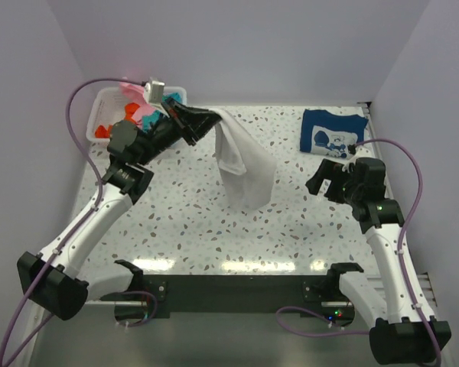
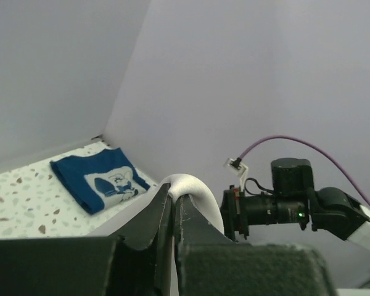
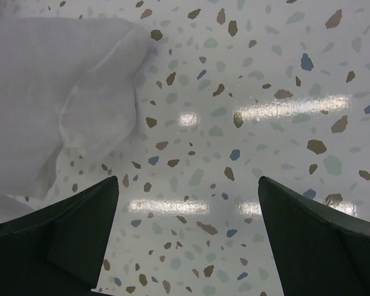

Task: Fold and stack the t-shirts
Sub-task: Move the tshirt to the center of the board, then flatten the tshirt out

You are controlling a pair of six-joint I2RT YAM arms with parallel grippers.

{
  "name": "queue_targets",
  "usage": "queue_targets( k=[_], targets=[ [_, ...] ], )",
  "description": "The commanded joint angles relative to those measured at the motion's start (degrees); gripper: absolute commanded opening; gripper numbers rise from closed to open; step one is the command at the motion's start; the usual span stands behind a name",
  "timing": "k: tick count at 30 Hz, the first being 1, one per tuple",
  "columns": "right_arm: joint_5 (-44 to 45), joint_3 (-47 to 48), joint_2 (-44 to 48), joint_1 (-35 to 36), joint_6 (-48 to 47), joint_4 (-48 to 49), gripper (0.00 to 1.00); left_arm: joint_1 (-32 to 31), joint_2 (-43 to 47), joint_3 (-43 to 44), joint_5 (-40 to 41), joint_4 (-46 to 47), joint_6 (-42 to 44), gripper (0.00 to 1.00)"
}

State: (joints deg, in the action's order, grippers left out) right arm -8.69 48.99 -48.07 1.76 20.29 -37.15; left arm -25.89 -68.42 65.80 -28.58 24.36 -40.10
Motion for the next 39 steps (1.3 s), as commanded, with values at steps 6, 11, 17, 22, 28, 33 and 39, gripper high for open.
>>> queue_targets(
  k=[6, 11, 17, 22, 28, 33, 39],
  targets=[
    [-0.4, -0.1, -1.3, -0.2, -1.0, 1.6, 0.99, 0.4, 9.5, -18.4, 35.2, -18.9, -2.4, 0.00],
    [-1.9, -0.2, -3.0, -0.1, -1.8, 1.4, 0.99, 6.9, 5.4, -20.9, 43.5, -35.7, -6.0, 0.27],
    [-3.1, 0.0, -5.1, 0.4, -2.7, 0.6, 0.99, 11.3, 5.1, -22.5, 47.1, -42.4, -7.4, 1.00],
    [-2.1, 0.3, -7.4, 3.7, -3.1, 0.7, 0.99, 11.3, 8.3, -25.9, 50.3, -48.2, -9.1, 1.00],
    [0.5, -0.3, -11.5, 9.8, -1.7, 2.9, 0.99, 11.2, 11.0, -36.4, 41.6, -45.0, -9.5, 1.00],
    [0.9, -0.4, -16.3, 16.6, 0.4, 7.5, 0.99, 11.2, 8.3, -41.0, 37.5, -37.9, -8.9, 1.00],
    [2.4, 0.6, -21.8, 22.8, 3.0, 10.9, 0.99, 11.3, 0.6, -38.7, 37.3, -32.8, -6.9, 0.91]
  ],
)
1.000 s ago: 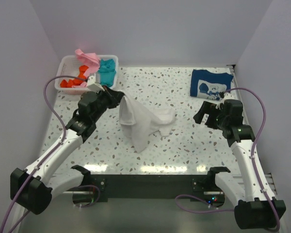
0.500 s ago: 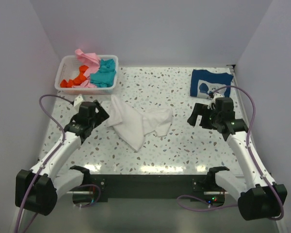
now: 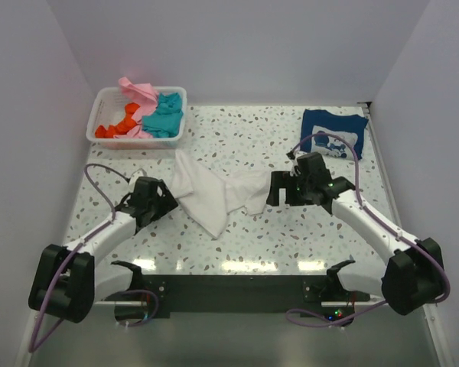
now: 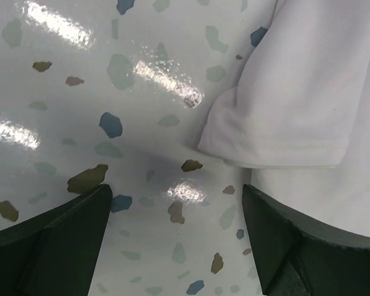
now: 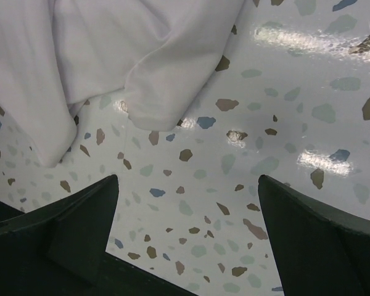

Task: Fold and stack the t-shirts
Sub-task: Flatten the tshirt out

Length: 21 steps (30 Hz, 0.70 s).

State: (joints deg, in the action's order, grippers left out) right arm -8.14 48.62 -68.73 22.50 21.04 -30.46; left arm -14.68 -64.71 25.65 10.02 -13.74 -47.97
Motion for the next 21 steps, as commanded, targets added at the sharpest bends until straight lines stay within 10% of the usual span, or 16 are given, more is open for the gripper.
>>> queue_targets(
  k=[1, 12, 21],
  targets=[
    [2.1, 1.2, -1.5, 2.5, 2.5, 4.4, 0.99, 0.1, -3.8, 1.7, -1.1, 5.9, 1.6, 0.88],
    [1.5, 1.4, -5.7, 4.6, 4.6, 6.4, 0.97, 0.2, -11.5, 5.9, 0.2, 9.9, 5.4, 0.49],
    [2.5, 1.7, -7.9, 6.2, 5.2, 5.9, 0.96, 0.8, -14.5, 7.8, 1.0, 11.7, 7.1, 0.38]
  ],
)
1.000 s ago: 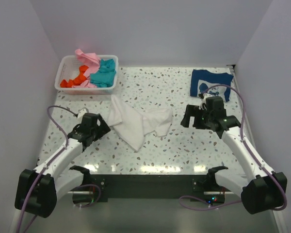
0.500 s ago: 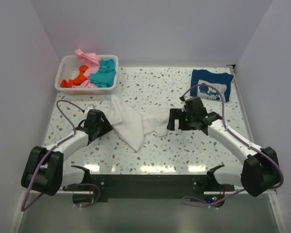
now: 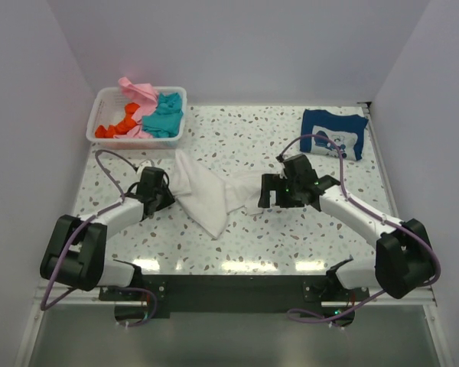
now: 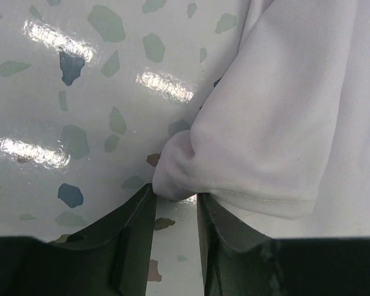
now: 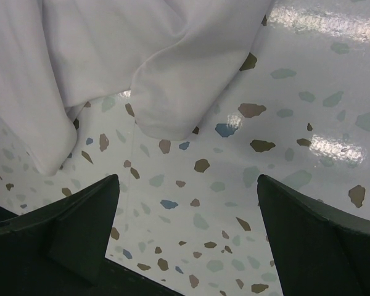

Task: Fold and stack the t-shirts
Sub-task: Flatten the tshirt out

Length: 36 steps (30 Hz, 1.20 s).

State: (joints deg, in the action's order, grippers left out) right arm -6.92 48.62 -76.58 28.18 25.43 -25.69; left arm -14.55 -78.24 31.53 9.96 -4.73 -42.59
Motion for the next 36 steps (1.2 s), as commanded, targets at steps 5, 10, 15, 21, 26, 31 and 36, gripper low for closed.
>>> queue_targets(
  k=[5, 10, 15, 21, 26, 31, 36],
  targets=[
    [2.1, 2.0, -0.1, 0.8, 1.1, 0.8, 0.96, 0.7, -3.3, 3.3, 0.3, 3.6, 2.5, 0.27],
    [2.6, 2.3, -1.1, 1.2, 1.1, 0.8, 0.96, 0.8, -3.7, 3.8, 0.2, 3.9, 3.4, 0.00],
    [2.7, 2.9, -3.0, 1.8, 0.9, 1.3, 0.96, 0.8, -0.7, 2.3, 0.0, 6.3, 4.6, 0.00],
    [4.3, 4.2, -5.8, 2.4, 0.7, 2.5, 0.93, 0.8, 7.8, -1.3, 0.5, 5.2, 4.4, 0.00],
    [4.0, 5.5, -10.2, 2.8, 0.6, 4.6, 0.88, 0.8, 15.9, -3.0, -1.8, 4.5, 3.9, 0.00],
    [3.8, 7.2, -14.3, 3.3, 0.8, 6.1, 0.76, 0.7, 22.3, -2.8, -3.1, 1.0, 3.7, 0.00],
    [5.5, 8.2, -17.2, 4.4, 1.6, 6.8, 0.73, 0.7, 26.8, -2.4, -3.5, -1.9, 3.2, 0.00]
  ],
)
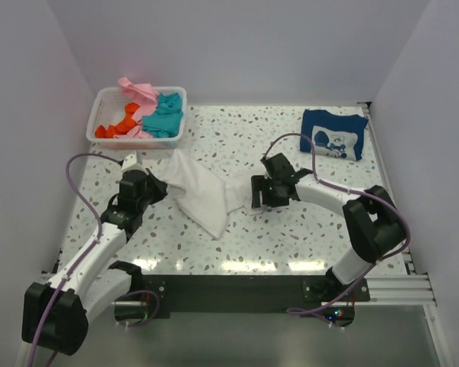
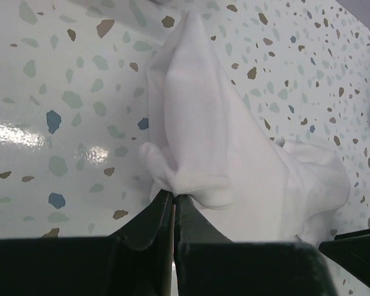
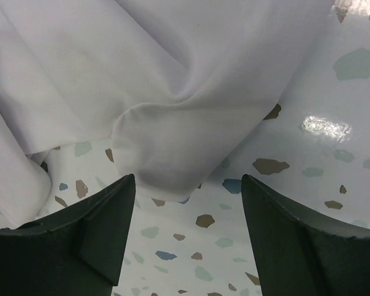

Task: Fold and stack the t-shirts
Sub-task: Flatten the tshirt out

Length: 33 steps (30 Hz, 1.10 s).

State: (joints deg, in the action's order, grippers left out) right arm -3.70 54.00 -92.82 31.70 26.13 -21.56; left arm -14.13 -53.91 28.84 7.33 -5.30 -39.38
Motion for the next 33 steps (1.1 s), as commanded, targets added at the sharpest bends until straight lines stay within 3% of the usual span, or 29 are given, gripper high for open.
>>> queue_targets(
  k=[1, 5, 11, 13, 14, 17, 20, 33],
  targets=[
    [2.6, 3.3, -1.5, 1.1, 1.0, 2.5, 0.73, 0.3, 3.8, 0.4, -1.0, -1.7, -0.2, 0.00],
    [3.5, 3.6, -3.3, 2.4, 1.6, 2.7, 0.69, 0.3, 6.6, 0.7, -1.0, -3.5, -1.1, 0.00],
    [7.4, 3.7, -4.7, 3.8, 1.7, 2.5, 0.51, 0.3, 9.3, 1.3, -1.5, -4.7, -1.1, 0.00],
    [8.9, 3.4, -4.7, 4.0, 2.0, 2.5, 0.40, 0.3, 9.8, 1.5, -1.5, -5.0, -1.2, 0.00],
    [10.0, 3.2, -4.5, 4.0, 2.0, 2.6, 0.26, 0.3, 10.1, 1.5, -1.6, -5.0, -1.4, 0.00],
    [11.9, 2.8, -1.9, 4.1, 1.6, 2.0, 0.10, 0.3, 10.8, 2.1, -1.5, -5.2, -1.1, 0.00],
    [15.8, 4.2, 2.2, 4.1, 0.0, -1.2, 0.02, 0.3, 11.3, 4.6, -0.4, -6.8, -0.9, 0.00],
    [36.2, 13.1, 27.6, 4.0, -6.9, -16.4, 0.01, 0.3, 19.0, 18.1, 8.0, -11.6, -1.2, 0.00]
  ],
)
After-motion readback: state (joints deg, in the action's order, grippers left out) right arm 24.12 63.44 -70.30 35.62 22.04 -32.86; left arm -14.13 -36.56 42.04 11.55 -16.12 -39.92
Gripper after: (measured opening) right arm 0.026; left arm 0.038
